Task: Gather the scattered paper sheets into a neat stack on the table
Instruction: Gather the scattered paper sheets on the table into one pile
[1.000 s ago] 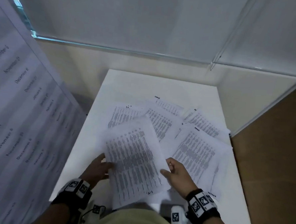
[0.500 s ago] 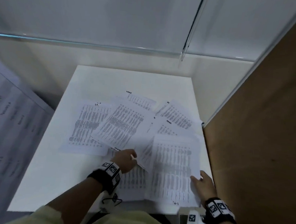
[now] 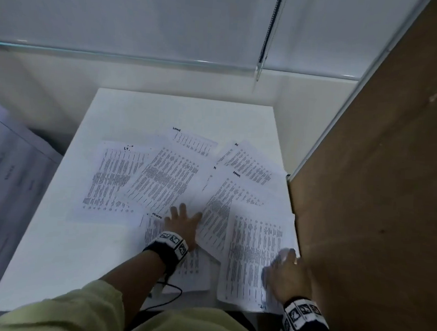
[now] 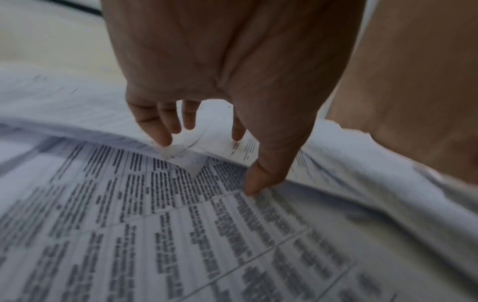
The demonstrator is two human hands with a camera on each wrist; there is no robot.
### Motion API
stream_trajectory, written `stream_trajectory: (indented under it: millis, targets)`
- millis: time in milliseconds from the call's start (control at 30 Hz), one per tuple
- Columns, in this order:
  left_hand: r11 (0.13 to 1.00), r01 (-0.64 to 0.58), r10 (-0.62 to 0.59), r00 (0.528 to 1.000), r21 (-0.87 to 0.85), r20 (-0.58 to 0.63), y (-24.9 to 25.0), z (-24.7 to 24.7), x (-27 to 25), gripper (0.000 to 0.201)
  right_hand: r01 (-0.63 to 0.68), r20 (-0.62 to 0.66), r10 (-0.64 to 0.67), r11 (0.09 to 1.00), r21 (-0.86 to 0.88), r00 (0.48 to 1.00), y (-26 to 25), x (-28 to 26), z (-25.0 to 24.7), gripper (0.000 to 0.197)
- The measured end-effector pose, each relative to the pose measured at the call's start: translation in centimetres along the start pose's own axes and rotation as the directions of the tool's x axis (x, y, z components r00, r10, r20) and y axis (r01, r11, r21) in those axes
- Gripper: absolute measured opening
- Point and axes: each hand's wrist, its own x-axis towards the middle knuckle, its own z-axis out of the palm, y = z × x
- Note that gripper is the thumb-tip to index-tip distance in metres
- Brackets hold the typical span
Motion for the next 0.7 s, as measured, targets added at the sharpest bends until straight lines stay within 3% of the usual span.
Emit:
stream_trajectory:
  millis: [67, 200, 300, 400, 500, 600, 700]
  targets:
    - [0.98, -0.129, 0.139, 0.989, 0.153, -0.057, 0.1, 0.2, -0.3, 0.078, 0.125, -0.017, -0.127, 0.986, -0.108, 0.992, -1.2, -0.6, 0.3, 0.052]
    - [0.882, -0.326, 0.385, 0.915, 0.34, -0.121, 0.2, -0.1, -0.2, 0.036, 0.235, 0.091, -0.23, 0.971, -0.044, 0.969, -3.8, -0.3, 0.6, 0.044]
    - [0.878, -0.331, 0.408, 0.895, 0.346, -0.179, 0.0, -0.9, -0.7, 0.021, 0.252, 0.146, -0.258, 0.966, 0.055, 0.955, -4.3, 0.4, 0.8, 0.045]
    - [0.911, -0.328, 0.404, 0.832, 0.249, -0.381, -0.3, -2.6, -1.6, 0.012, 0.189, 0.128, -0.233, 0.94, 0.285, 0.964, -4.6, 0.9, 0.5, 0.022]
    - [0.939, -0.316, 0.328, 0.689, 0.14, -0.647, -0.7, -5.9, -3.3, 0.013, 0.082, 0.18, -0.213, 0.832, 0.548, 0.96, -5.2, 1.6, 0.2, 0.026]
    - [0.95, -0.301, 0.103, 0.555, -0.084, -0.825, -1.9, -9.0, -4.4, 0.01, -0.046, 0.288, -0.241, 0.689, 0.723, 0.927, -6.2, 1.9, 0.1, 0.029]
    - [0.777, -0.455, -0.129, 0.561, -0.435, -0.818, -3.3, -10.7, -5.4, 0.031, -0.122, 0.358, -0.27, 0.621, 0.774, 0.894, -8.1, 1.6, -0.1, 0.032]
